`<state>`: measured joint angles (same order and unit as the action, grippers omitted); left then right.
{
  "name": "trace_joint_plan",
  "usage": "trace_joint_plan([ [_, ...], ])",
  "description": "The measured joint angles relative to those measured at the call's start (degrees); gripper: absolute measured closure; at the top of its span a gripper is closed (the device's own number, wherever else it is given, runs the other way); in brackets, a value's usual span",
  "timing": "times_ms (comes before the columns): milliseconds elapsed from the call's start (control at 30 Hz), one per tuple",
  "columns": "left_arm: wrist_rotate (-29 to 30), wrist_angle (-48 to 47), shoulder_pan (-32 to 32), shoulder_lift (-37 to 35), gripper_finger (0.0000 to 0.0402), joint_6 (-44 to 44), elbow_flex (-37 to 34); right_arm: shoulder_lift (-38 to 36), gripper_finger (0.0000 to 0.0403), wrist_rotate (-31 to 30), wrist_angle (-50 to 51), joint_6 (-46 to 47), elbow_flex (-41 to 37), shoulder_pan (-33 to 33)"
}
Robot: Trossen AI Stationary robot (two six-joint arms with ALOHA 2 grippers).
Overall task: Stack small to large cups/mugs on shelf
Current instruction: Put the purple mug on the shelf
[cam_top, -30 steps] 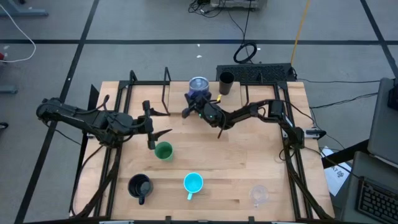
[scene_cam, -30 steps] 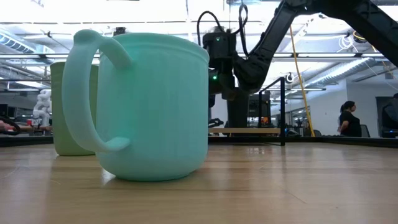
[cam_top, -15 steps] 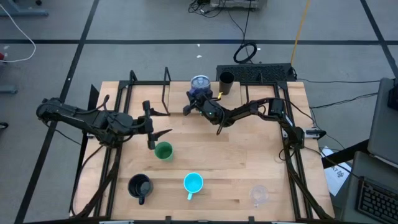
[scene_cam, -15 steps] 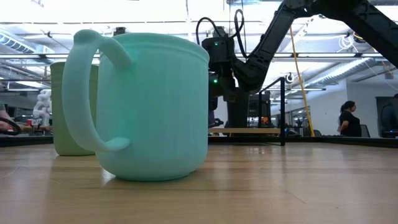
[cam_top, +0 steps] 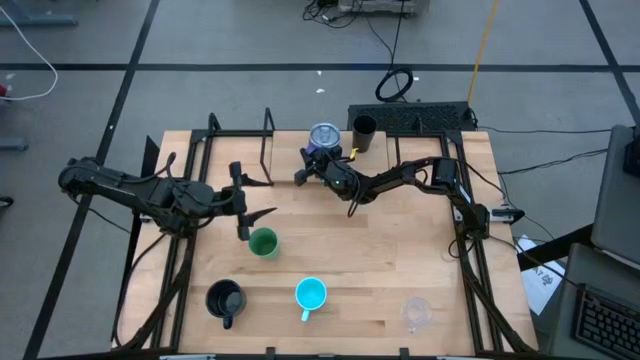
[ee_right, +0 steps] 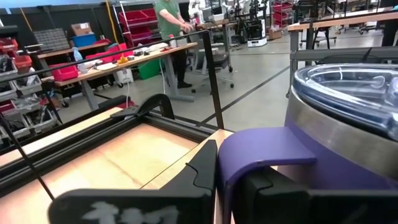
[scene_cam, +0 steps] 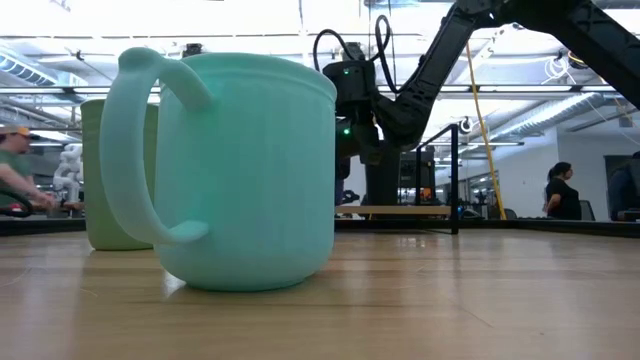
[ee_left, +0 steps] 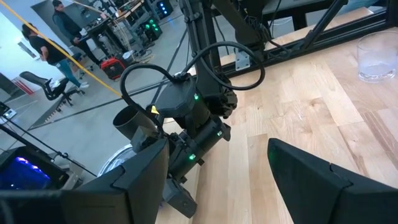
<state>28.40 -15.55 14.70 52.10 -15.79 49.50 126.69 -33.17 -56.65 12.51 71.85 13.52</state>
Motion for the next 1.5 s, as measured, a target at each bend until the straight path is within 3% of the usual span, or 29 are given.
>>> trace_joint_plan([
  [200,0.0,0.0,0.0,0.0,0.0128,0.0,0.0,0.0,0.0364,0.0,0.3,0.5,0.0,-0.1],
  [567,0.0,-0.5,0.0,0.0,0.0128,0.0,0.0,-0.1,0.0234,0.0,5.1,5.0,0.0,-0.4],
  [733,0.0,-0.6,0.0,0.0,0.0128,0.0,0.0,-0.2,0.0199,0.0,6.1,6.1,0.0,-0.9],
  [1167,0.0,-1.9,0.0,0.0,0.0128,0.9,0.0,-0.7,0.0188,-0.5,10.1,6.3,0.0,-2.0],
  [1500,0.0,-2.5,0.0,0.0,0.0128,1.3,0.0,-2.7,0.0188,-6.1,15.1,5.4,-0.1,-3.7],
])
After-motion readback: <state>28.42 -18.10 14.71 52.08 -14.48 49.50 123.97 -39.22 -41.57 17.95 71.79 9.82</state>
